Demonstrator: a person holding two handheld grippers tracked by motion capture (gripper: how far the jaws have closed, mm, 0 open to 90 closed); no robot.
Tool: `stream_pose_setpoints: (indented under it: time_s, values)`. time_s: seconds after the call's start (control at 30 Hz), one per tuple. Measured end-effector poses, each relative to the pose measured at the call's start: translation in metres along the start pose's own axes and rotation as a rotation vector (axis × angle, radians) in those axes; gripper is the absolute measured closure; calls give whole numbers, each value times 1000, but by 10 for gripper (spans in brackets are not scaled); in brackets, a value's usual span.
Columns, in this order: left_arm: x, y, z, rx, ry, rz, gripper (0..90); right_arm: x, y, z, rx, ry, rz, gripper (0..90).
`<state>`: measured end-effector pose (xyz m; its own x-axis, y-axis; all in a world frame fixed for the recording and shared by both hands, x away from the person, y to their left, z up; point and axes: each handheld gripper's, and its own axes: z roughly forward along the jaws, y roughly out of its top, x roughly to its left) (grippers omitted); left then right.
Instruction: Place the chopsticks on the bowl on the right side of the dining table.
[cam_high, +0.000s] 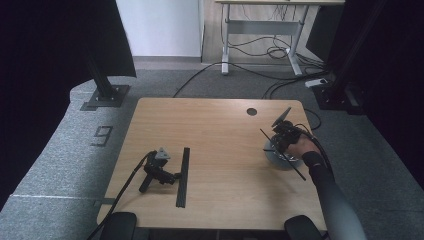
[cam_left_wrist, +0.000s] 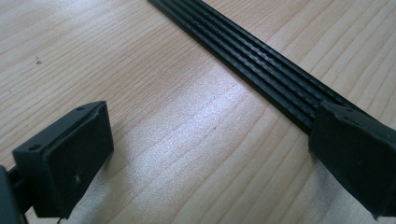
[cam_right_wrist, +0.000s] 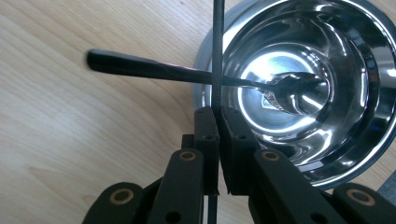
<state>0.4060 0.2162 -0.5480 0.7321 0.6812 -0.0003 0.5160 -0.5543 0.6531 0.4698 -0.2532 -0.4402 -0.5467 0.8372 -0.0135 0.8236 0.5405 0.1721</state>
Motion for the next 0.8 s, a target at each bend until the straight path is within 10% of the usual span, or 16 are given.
stream_pose_setpoints:
  time_s: [0.8]
  values:
    - [0, 0, 0, 2, 0, 1, 0, -12, 3, 23, 15, -5, 29, 843]
